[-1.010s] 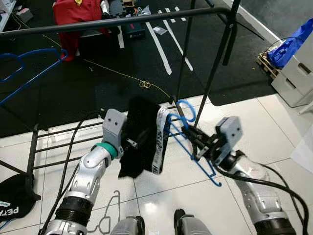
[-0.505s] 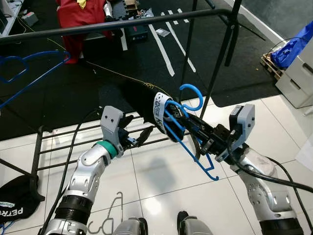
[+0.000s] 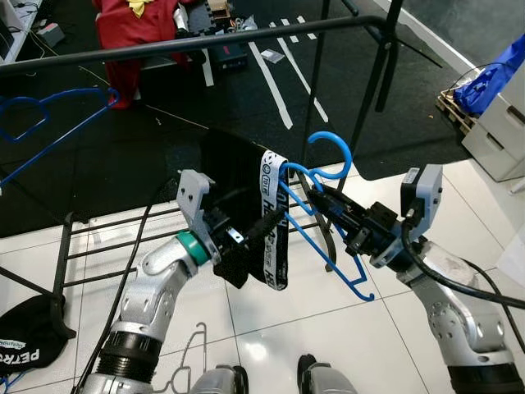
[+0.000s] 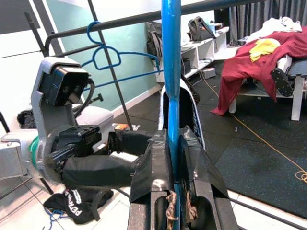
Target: Hang hanger
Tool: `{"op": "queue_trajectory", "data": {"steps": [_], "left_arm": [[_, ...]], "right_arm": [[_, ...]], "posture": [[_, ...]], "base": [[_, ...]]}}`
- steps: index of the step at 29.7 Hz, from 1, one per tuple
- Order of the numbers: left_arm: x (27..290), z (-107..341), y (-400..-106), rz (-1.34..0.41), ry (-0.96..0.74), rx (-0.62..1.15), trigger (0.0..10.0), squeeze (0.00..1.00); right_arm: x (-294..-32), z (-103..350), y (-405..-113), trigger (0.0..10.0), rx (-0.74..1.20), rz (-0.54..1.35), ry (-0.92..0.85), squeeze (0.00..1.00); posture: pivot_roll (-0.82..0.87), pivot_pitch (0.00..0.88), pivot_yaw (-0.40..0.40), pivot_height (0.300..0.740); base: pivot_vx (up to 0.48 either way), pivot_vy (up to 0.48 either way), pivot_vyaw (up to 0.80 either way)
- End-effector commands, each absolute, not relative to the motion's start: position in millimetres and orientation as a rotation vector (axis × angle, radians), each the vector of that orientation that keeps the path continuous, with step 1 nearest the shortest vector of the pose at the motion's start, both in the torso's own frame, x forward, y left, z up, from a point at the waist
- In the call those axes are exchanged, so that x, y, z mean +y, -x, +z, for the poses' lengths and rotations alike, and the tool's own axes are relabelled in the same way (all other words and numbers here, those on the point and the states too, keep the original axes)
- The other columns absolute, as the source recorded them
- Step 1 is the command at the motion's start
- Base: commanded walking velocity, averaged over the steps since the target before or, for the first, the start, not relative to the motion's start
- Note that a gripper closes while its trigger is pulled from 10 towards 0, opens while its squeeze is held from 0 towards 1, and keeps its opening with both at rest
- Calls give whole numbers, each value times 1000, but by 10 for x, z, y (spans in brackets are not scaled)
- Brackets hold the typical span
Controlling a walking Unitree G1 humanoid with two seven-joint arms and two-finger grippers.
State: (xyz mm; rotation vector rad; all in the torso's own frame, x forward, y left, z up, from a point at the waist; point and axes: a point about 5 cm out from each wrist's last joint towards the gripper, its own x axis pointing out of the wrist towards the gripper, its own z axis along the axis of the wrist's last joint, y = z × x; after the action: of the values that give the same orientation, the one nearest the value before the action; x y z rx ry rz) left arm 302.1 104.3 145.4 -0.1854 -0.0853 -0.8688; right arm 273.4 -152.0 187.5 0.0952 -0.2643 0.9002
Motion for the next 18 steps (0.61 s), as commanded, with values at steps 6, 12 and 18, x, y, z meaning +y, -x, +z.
{"op": "queue_trajectory", "data": {"steps": [6,12,18], "left_arm": [[939,1262,-3089,-713,11,-42,10000,1000],[893,1357,-3201,-565,101,-93,10000,1000],[961,1419,-3280,-447,105,-116,10000,1000]], "right_arm": [[-1397,1986,-2692,10000,-291,963,-133,0],[-1401,2005,-2678,10000,-287,970,-137,0],[-1406,2007,-2679,10000,-286,967,-134,0]], "posture": [[-30,84,104,740],[-36,79,104,740],[-39,77,104,740]], "base": [[0,0,0],[0,0,0],[0,0,0]]}}
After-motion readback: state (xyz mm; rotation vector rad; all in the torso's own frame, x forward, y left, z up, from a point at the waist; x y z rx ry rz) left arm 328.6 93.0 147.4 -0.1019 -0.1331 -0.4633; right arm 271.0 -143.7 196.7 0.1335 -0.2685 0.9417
